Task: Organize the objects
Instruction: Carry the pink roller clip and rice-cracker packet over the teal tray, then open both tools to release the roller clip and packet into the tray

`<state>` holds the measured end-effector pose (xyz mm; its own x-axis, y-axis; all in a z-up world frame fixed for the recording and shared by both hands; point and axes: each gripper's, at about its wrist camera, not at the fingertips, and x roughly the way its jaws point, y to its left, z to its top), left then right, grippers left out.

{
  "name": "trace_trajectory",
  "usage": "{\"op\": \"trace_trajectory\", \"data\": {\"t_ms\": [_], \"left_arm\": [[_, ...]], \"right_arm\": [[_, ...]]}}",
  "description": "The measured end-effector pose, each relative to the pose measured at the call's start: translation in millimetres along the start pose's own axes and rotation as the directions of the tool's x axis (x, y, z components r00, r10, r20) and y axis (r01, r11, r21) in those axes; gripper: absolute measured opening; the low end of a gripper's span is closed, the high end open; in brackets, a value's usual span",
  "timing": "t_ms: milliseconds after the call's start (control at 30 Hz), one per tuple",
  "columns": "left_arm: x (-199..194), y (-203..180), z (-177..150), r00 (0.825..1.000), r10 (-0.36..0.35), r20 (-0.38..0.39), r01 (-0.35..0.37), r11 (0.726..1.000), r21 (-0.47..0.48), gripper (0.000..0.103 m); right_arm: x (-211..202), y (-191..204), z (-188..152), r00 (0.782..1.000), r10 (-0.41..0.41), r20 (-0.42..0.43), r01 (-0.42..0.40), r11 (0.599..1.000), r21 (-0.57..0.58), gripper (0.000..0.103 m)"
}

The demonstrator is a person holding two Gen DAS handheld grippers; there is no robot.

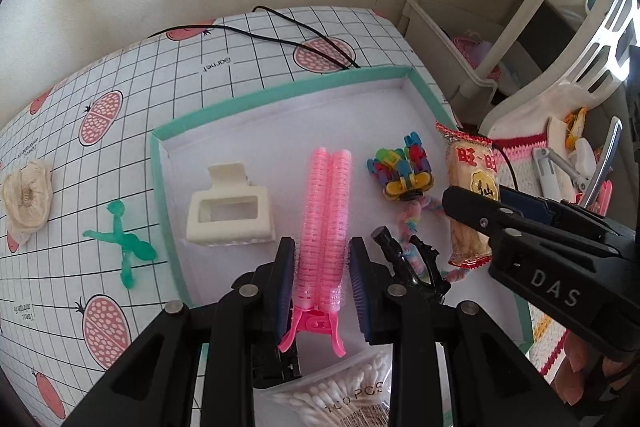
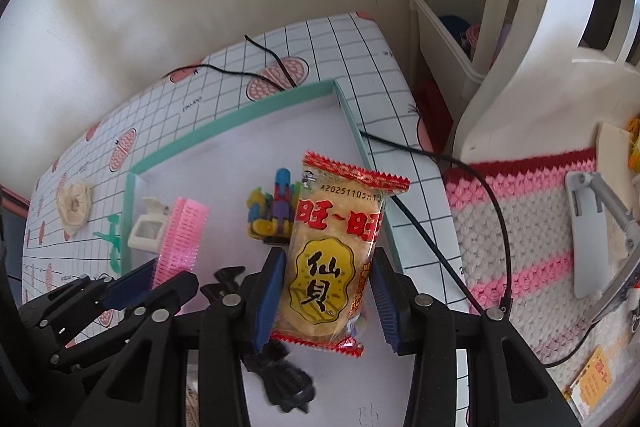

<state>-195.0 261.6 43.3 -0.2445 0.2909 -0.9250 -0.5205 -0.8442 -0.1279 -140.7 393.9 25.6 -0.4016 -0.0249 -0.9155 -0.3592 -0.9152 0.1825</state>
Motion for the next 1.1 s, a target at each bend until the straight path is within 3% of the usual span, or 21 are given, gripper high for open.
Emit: {"op": "trace_trajectory", "data": {"t_ms": [700,933,1100], "left_arm": [[5,-7,-1,1.000,0.010,-0.018,-0.010,1.000,0.021,0.029],[-8,-6,2,1.000,0.000,0.013,-0.001,1.000,0.015,0.037],[-19,-2,5,0.999,-0.004,0.040,0.004,1.000,0.005,0.037]], "right_arm": [[10,-1,-3,1.000,0.004,-0.024,-0.004,1.000,0.015,0.047],[1,0,-1,1.000,0.015,-0.010,-0.015,1.000,0.012,0.049],[-10,2,2,1.000,0.026,0.013,-0.027,1.000,0.012,0.050]]}}
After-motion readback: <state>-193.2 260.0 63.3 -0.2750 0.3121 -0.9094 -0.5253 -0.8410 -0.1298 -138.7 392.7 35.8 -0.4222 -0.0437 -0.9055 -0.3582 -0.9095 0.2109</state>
